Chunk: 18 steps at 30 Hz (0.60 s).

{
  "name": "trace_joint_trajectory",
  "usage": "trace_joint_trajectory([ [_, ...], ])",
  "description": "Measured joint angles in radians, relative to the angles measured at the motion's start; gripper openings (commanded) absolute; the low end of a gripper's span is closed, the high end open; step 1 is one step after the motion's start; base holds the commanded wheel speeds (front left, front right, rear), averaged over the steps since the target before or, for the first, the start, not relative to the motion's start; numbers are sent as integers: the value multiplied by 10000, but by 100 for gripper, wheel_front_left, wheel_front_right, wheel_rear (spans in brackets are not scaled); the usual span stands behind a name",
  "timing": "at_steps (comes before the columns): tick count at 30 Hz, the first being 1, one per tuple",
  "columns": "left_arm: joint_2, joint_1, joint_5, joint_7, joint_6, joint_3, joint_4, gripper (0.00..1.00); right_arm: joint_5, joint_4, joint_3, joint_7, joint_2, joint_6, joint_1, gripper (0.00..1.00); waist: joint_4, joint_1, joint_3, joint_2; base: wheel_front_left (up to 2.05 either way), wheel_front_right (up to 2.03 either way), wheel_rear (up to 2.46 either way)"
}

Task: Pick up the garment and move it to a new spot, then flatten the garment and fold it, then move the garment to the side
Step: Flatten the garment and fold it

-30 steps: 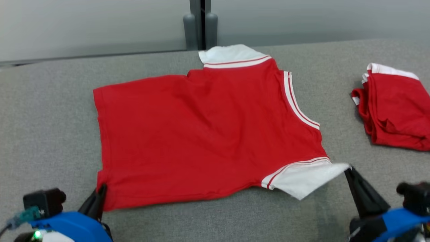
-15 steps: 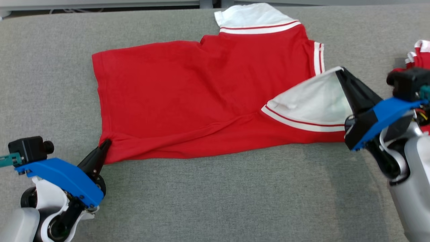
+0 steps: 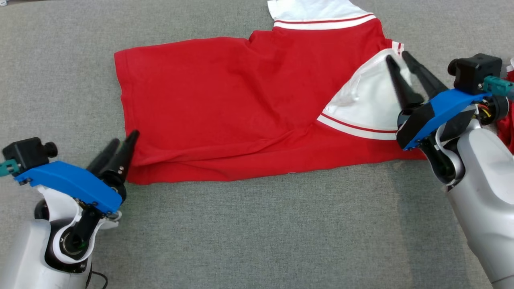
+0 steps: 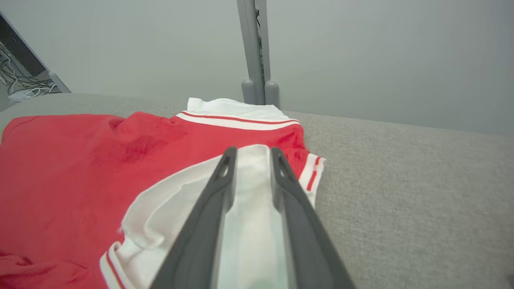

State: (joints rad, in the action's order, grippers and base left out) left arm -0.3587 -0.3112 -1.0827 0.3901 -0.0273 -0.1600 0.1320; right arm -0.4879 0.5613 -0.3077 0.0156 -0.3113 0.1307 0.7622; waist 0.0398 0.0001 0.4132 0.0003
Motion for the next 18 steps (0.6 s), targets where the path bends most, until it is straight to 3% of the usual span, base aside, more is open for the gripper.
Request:
trace_joint_trajectory([
  [5, 113, -35, 1661, -2355, -161, 35, 188, 100, 428, 520, -232, 1586, -4, 0, 52, 100, -24, -1, -130, -1, 0, 0, 0],
  [11, 303, 286, 4573, -5415, 761, -525, -109, 100, 1499, -109, 621, 2376, 109, 0, -1023, 100, -62, -3, -452, -4, 0, 0, 0],
  [18, 412, 823, 6401, -6399, 1720, -830, -403, 100, 2337, -2531, 1712, 2454, 709, 0, -3258, 100, -246, -2, -809, -5, 0, 0, 0],
])
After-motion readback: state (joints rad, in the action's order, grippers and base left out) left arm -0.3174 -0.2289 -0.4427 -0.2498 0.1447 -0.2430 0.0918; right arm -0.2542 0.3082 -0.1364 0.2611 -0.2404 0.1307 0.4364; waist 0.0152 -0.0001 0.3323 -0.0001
